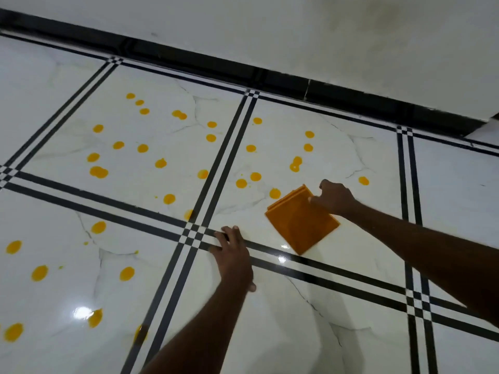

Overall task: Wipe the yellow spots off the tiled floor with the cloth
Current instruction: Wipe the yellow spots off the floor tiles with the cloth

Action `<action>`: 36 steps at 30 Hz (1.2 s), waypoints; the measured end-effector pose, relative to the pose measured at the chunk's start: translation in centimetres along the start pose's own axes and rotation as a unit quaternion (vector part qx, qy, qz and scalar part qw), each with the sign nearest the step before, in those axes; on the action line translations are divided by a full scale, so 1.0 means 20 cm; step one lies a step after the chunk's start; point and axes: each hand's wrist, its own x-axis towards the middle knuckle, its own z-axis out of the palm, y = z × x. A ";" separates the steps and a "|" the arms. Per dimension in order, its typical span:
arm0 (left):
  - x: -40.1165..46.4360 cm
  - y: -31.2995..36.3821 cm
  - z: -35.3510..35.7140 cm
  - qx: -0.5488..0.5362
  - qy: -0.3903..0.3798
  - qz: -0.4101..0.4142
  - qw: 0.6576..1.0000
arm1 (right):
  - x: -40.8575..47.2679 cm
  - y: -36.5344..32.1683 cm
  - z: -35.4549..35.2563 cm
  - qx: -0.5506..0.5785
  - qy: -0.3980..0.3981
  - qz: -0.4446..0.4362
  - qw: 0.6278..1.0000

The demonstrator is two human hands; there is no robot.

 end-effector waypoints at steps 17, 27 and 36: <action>0.36 0.01 -0.06 -0.071 0.083 0.129 0.986 | -0.07 0.26 0.01 0.310 0.106 -0.046 0.944; 0.37 -0.02 -0.03 -0.083 0.089 0.139 0.983 | 0.03 0.01 0.35 0.056 0.155 -0.184 0.969; 0.40 -0.09 -0.05 -0.049 0.083 0.146 0.985 | 0.10 0.43 0.65 -0.047 0.242 -0.041 0.968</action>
